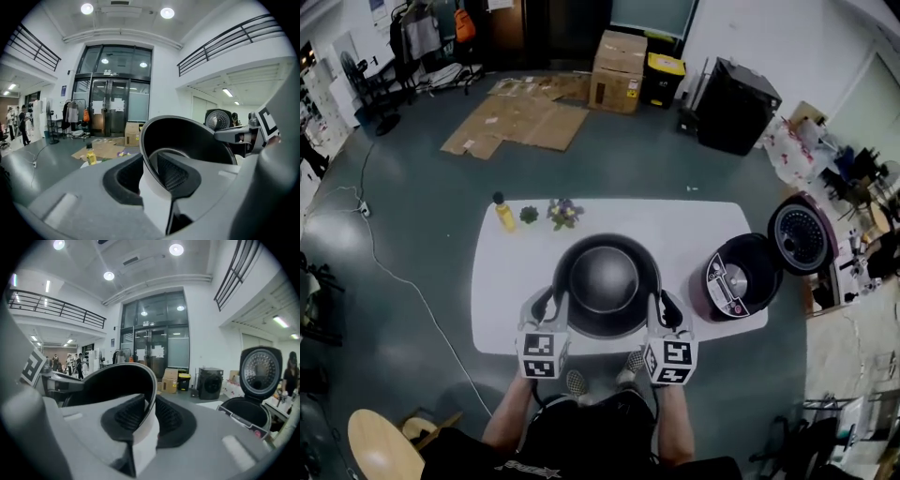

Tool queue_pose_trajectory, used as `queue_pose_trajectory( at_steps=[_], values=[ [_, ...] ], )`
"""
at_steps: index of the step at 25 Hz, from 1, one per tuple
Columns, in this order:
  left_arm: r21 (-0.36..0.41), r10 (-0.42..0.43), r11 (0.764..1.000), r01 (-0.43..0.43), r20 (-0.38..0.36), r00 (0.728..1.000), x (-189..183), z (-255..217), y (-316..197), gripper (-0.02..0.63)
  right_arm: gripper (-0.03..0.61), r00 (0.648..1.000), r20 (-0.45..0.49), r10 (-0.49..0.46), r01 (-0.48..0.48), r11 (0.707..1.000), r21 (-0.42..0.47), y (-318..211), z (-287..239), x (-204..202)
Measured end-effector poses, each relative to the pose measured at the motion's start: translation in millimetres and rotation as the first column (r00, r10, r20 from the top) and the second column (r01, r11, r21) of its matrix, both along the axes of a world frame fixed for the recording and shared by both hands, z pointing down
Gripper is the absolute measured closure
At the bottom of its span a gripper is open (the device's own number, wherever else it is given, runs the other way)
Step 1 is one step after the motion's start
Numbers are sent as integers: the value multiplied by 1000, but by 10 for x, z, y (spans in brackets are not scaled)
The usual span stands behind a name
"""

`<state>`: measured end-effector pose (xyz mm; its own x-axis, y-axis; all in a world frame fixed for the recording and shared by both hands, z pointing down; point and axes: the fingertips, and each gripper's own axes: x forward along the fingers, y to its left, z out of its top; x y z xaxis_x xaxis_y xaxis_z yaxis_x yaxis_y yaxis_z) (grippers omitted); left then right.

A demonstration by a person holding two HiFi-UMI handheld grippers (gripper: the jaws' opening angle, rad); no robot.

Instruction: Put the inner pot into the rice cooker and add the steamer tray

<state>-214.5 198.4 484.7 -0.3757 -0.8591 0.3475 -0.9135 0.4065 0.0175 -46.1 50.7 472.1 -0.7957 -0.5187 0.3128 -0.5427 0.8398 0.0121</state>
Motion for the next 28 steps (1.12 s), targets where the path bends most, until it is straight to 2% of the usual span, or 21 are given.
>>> queue_pose_trajectory(
  at_steps=[7,15,23,28],
  values=[
    [51,136,989,-137,29,990,481,-268,-852,506,505,989,42,142,-144,989,44,-626,-294,656],
    [103,258,960,-262,49,965,945,-476,-1832,508,506,958,75,275,-282,954,99,-1303,-570,1289],
    [142,387,909,-392,58,920,1444,-669,-2753,511,506,905,108,412,-424,897,123,-1895,-775,1922],
    [149,476,865,-479,56,878,1845,-769,-3263,512,506,860,126,494,-508,853,123,-2195,-869,2362]
  ],
)
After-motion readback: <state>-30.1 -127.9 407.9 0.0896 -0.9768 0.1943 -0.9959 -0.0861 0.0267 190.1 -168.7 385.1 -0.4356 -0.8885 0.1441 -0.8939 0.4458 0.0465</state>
